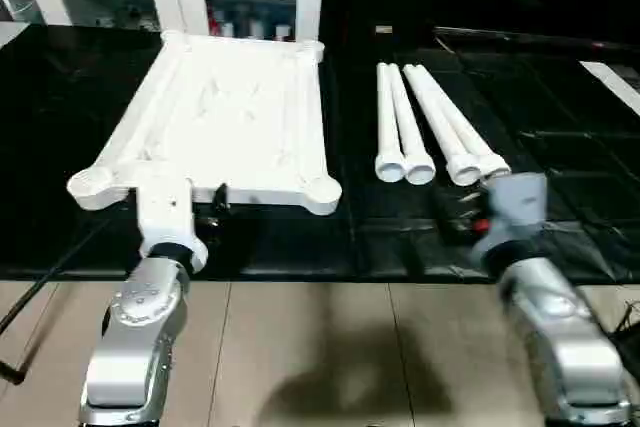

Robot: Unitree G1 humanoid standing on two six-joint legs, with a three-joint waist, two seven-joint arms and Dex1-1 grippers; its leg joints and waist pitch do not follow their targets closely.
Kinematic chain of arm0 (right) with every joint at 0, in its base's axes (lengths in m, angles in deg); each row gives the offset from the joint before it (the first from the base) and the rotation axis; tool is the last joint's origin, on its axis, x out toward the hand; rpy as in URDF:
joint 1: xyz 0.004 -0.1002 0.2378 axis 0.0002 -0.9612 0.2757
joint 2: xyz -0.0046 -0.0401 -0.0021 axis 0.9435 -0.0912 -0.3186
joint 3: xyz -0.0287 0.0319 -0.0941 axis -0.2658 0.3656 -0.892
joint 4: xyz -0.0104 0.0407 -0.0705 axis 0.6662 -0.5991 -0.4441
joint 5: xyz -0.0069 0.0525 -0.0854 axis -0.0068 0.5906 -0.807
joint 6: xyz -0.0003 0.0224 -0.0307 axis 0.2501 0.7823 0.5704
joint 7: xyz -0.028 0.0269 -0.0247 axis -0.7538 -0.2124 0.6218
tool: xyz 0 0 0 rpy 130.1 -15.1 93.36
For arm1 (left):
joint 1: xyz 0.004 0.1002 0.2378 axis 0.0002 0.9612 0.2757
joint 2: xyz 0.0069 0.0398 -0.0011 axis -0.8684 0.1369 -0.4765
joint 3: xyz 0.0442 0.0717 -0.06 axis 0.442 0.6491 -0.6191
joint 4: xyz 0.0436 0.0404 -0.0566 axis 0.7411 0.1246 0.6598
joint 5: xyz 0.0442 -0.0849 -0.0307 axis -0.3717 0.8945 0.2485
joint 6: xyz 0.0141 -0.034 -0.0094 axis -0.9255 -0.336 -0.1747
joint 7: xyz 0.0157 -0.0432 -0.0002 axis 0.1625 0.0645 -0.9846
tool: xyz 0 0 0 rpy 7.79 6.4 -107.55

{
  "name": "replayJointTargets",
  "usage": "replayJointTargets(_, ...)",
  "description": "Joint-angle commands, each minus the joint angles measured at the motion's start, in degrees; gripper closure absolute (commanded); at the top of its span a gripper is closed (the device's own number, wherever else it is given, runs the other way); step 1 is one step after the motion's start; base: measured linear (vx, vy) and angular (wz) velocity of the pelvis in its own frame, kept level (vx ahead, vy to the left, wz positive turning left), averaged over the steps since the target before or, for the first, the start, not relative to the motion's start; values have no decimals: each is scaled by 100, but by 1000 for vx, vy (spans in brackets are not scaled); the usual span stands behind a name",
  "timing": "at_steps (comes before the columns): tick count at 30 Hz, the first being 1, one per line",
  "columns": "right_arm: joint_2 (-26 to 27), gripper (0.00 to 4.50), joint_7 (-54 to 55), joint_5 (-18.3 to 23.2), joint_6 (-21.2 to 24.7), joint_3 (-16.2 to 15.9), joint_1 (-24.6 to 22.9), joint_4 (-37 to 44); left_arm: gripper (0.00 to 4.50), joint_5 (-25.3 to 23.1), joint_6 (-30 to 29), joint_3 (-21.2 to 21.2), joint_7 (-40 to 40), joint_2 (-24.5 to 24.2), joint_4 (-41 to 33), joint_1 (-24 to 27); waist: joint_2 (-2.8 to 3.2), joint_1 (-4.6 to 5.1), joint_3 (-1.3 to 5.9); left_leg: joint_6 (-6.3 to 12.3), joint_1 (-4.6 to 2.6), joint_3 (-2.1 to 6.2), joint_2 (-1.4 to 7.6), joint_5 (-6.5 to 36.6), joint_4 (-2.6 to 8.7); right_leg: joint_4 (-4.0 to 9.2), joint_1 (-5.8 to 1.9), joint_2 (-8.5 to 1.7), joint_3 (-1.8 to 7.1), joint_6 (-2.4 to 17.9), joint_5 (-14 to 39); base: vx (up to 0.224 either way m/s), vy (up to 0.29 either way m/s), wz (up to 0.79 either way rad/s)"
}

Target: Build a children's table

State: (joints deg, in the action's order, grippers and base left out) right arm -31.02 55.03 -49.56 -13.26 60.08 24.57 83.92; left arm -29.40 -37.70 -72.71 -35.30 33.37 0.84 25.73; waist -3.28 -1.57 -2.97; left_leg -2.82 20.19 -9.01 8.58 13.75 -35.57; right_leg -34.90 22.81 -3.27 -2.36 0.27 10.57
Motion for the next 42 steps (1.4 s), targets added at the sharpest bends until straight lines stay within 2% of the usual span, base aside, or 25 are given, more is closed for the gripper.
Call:
replayJointTargets(1,-35,9,3,133,187,111,-7,-61,143,20,7,25,85,22,-93,106,42,29,276,105,26,134,389,751,501,404,-261,-426,306,813,1098,0,0,0)
replayJointTargets(2,-35,9,3,133,187,111,-7,-61,143,20,7,25,85,22,-93,106,45,32,283,110,25,139,394,711,496,398,-262,-432,303,834,1066,0,0,0)
replayJointTargets(3,-23,9,56,100,230,98,-18,-26,143,46,10,-1,123,15,-137,145,-3,42,280,125,33,129,393,699,493,407,-258,-425,301,830,1074,0,0,0)
replayJointTargets(4,26,9,79,122,260,86,-23,-23,143,16,33,-12,133,-14,-126,173,24,33,279,133,27,130,391,682,492,402,-255,-433,304,844,1102,0,0,0)
replayJointTargets(8,148,9,91,142,292,33,-31,-51,143,2,49,-76,102,-52,-81,179,41,22,268,102,14,130,392,812,503,425,-230,-427,303,809,1290,0,0,0)
replayJointTargets(10,166,9,76,121,293,0,-42,-89,143,-30,79,-101,92,-89,-10,142,72,12,272,63,11,142,397,812,510,415,-233,-424,299,811,1197,0,0,0)
replayJointTargets(12,160,9,82,100,281,-13,-36,-122,143,-43,104,-108,98,-105,28,124,64,11,274,60,18,140,392,774,509,405,-240,-420,300,820,1099,0,0,0)
replayJointTargets(13,144,9,135,34,273,-16,-23,-191,143,-81,160,-117,82,-121,113,84,120,0,276,48,9,147,392,755,510,393,-240,-425,300,844,1022,0,0,0)
replayJointTargets(16,99,9,194,-58,306,-24,-13,-211,143,-90,164,-136,57,-121,214,-16,115,9,290,18,5,133,382,716,496,376,-257,-411,303,929,764,0,0,0)
replayJointTargets(17,101,9,212,-61,317,4,-13,-176,143,-77,152,-136,49,-102,279,-92,145,11,279,16,9,130,376,729,503,387,-256,-403,302,938,778,0,0,0)
replayJointTargets(19,97,9,213,-58,323,21,-22,-153,143,-124,238,-85,72,-125,343,-127,138,2,286,28,7,133,374,734,496,386,-270,-419,306,945,819,0,0,0)
replayJointTargets(20,80,9,222,-81,321,19,-32,-140,143,-130,245,-72,81,-126,356,-129,191,16,286,4,-1,136,388,740,499,393,-266,-418,301,972,770,0,0,0)
replayJointTargets(22,63,9,248,-90,342,36,-58,-80,143,-109,245,-97,57,-92,429,-168,174,23,290,17,10,132,381,714,492,376,-281,-414,305,1000,708,0,0,0)
replayJointTargets(23,59,9,265,-94,341,52,-79,-44,143,-99,260,-106,50,-68,465,-186,241,22,288,16,14,134,375,713,490,373,-282,-420,309,1019,742,0,0,0)
replayJointTargets(25,61,9,289,-95,347,96,-116,43,143,-116,324,-107,39,-36,582,-265,221,32,291,45,11,127,373,748,487,400,-282,-409,308,1007,810,0,0,0)
replayJointTargets(27,59,9,307,-108,350,113,-122,75,143,-136,348,-92,51,-45,641,-322,226,32,290,53,9,127,370,774,485,403,-277,-410,308,1010,862,0,0,0)
replayJointTargets(28,58,9,309,-105,338,128,-150,99,143,-133,363,-90,54,-39,685,-372,324,20,286,25,1,141,372,825,492,400,-271,-419,307,1022,922,0,0,0)
replayJointTargets(29,53,9,314,-109,336,140,-170,113,143,-135,366,-84,51,-34,703,-395,276,42,286,20,0,133,377,847,490,414,-267,-404,305,1020,873,0,0,0)
replayJointTargets(31,76,9,339,-91,342,167,-206,150,143,-139,367,-62,83,-52,702,-401,262,37,292,48,17,134,377,798,491,399,-289,-410,305,1032,802,0,0,0)
replayJointTargets(38,120,9,439,-79,403,242,-322,281,143,-156,470,-111,100,-77,864,-419,323,43,293,60,12,131,369,857,489,424,-269,-401,302,989,1041,0,0,0)
replayJointTargets(39,127,9,447,-74,405,251,-340,292,143,-158,481,-111,102,-78,878,-427,313,49,288,62,15,127,367,887,494,436,-266,-398,301,977,1071,0,0,0)
replayJointTargets(40,131,9,454,-72,401,263,-360,310,143,-155,481,-109,106,-79,888,-439,343,43,298,44,13,139,367,900,493,427,-272,-407,301,967,1085,0,0,0)
replayJointTargets(42,151,9,470,-56,388,292,-374,322,143,-150,482,-102,117,-79,899,-446,329,44,298,54,20,134,367,863,487,427,-276,-409,304,978,1027,0,0,0)
